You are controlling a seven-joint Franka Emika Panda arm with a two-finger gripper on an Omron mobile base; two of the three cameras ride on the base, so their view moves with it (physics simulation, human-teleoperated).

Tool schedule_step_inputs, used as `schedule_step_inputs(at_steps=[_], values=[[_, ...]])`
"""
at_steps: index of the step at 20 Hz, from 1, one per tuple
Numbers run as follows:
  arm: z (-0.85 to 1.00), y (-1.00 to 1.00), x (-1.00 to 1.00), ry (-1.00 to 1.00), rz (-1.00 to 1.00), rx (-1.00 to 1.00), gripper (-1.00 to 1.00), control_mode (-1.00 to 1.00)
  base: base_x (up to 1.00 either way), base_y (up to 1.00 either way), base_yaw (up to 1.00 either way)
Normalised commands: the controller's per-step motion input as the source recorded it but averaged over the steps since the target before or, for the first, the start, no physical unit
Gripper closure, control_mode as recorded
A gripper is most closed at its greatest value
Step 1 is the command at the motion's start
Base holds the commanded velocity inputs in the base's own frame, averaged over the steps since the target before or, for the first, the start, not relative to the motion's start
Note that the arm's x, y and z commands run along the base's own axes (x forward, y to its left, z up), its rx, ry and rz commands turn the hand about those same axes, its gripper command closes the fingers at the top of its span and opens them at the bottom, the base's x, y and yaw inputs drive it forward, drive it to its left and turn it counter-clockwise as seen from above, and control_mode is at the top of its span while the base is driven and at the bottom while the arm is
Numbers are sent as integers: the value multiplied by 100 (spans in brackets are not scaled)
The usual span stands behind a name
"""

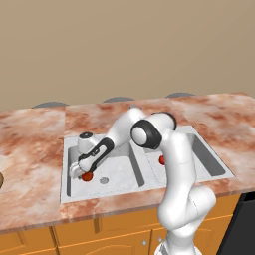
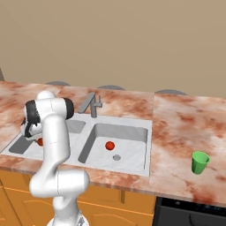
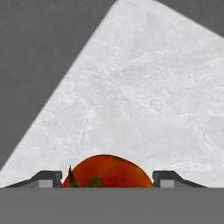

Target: Remove the tomato and tomato from the sink. Then move the bowl and cup from the counter to the sink for washing.

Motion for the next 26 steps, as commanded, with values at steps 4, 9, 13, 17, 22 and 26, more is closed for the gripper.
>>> schedule_step_inputs(at_steps=[4,9,13,17,22,26], values=[[17,-5,-19,-1,-5,0,100,-100,0,0,0],[28,-6,-16,0,-4,0,100,-100,0,0,0],[35,-5,-19,0,-5,-1,100,-100,0,0,0],[36,-13,-20,0,-8,-2,100,-100,0,0,0],[38,-20,-21,0,-8,-1,100,-100,0,0,0],[41,-9,-23,0,-10,-1,100,-100,0,0,0]])
